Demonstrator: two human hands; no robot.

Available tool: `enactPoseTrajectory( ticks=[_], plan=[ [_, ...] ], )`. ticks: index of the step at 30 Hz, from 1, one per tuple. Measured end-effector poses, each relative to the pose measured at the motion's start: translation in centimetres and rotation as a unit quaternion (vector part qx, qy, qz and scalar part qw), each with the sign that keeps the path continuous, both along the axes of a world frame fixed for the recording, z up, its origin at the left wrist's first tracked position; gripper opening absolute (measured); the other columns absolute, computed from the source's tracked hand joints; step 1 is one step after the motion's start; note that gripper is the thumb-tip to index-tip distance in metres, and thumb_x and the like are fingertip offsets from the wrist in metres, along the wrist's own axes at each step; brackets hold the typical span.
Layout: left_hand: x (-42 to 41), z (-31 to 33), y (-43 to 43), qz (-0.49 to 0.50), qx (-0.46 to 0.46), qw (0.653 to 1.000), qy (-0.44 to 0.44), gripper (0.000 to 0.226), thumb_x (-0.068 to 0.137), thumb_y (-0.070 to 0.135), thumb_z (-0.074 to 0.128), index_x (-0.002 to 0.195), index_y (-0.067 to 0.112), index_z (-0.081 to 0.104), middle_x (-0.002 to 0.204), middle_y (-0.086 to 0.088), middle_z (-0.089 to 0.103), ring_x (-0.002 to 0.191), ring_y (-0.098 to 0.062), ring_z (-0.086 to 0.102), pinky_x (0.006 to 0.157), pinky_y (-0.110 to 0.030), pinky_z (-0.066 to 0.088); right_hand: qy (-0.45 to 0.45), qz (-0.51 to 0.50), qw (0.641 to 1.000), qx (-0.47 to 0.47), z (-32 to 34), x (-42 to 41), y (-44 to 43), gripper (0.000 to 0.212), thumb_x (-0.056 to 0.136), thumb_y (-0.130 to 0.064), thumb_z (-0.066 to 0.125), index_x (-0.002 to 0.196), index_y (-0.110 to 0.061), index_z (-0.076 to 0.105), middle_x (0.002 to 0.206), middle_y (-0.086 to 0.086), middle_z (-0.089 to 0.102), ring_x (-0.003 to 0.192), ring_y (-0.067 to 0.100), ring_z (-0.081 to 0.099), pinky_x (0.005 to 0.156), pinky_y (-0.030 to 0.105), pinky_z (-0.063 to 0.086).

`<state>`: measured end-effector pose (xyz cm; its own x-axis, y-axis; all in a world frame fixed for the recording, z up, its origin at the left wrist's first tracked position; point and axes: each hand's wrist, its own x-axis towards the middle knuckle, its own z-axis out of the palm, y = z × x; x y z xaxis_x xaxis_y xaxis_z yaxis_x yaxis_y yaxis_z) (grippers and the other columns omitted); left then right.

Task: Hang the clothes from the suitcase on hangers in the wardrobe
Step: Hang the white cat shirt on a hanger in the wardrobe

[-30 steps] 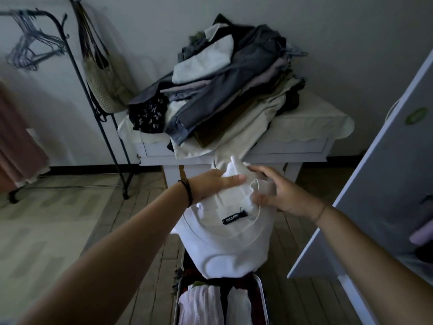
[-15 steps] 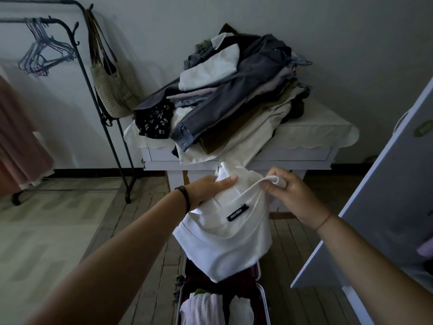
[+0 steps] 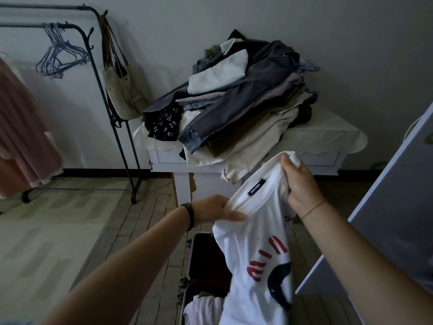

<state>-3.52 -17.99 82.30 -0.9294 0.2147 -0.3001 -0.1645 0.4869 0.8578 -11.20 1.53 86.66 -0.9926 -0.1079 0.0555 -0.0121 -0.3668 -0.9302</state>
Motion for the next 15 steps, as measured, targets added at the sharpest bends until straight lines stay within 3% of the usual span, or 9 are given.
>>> enactPoseTrajectory(
  ticks=[3, 6, 11, 15],
  plan=[
    [0.5, -0.6, -1.9, 0.066, -0.019, 0.998, 0.006, 0.077, 0.053, 0.073, 0.068, 0.099, 0.01, 0.068, 0.099, -0.007, 0.073, 0.091, -0.024, 0.07, 0.088, -0.042, 0.055, 0.015, -0.052, 0.998, 0.021, 0.1, -0.7, 1.8, 0.008, 0.095, -0.02, 0.054, 0.092, -0.014, 0.059, 0.088, 0.003, 0.064, 0.073, 0.007, 0.066, 0.067, 0.024, 0.054],
    [0.6, -0.3, -3.5, 0.14, 0.029, 0.989, 0.024, 0.079, 0.055, 0.075, 0.066, 0.096, 0.008, 0.069, 0.093, -0.009, 0.074, 0.086, -0.024, 0.072, 0.084, -0.041, 0.057, 0.032, -0.055, 0.994, 0.085, -0.6, -0.5, 3.3, 0.009, 0.094, -0.023, 0.054, 0.09, -0.016, 0.059, 0.086, 0.001, 0.062, 0.078, 0.012, 0.061, 0.074, 0.029, 0.051],
    [-0.2, 0.4, -3.0, 0.239, 0.089, 0.964, 0.077, 0.043, 0.084, 0.048, 0.064, 0.1, 0.008, 0.07, 0.098, -0.014, 0.073, 0.093, -0.029, 0.069, 0.089, -0.042, 0.055, 0.069, -0.06, 0.982, 0.167, -0.8, 0.3, 5.1, 0.02, 0.092, -0.031, 0.056, 0.083, -0.014, 0.059, 0.08, 0.004, 0.06, 0.073, 0.012, 0.058, 0.069, 0.028, 0.048],
    [-0.7, 2.2, -2.1, 0.253, 0.168, 0.947, 0.1, 0.04, 0.086, 0.042, 0.063, 0.093, 0.004, 0.072, 0.097, -0.018, 0.072, 0.09, -0.03, 0.068, 0.088, -0.04, 0.055, 0.071, -0.047, 0.967, 0.24, -0.5, 0.9, 7.0, 0.055, 0.073, -0.06, 0.064, 0.08, -0.005, 0.061, 0.075, 0.01, 0.057, 0.071, 0.019, 0.054, 0.07, 0.033, 0.042]
  ],
)
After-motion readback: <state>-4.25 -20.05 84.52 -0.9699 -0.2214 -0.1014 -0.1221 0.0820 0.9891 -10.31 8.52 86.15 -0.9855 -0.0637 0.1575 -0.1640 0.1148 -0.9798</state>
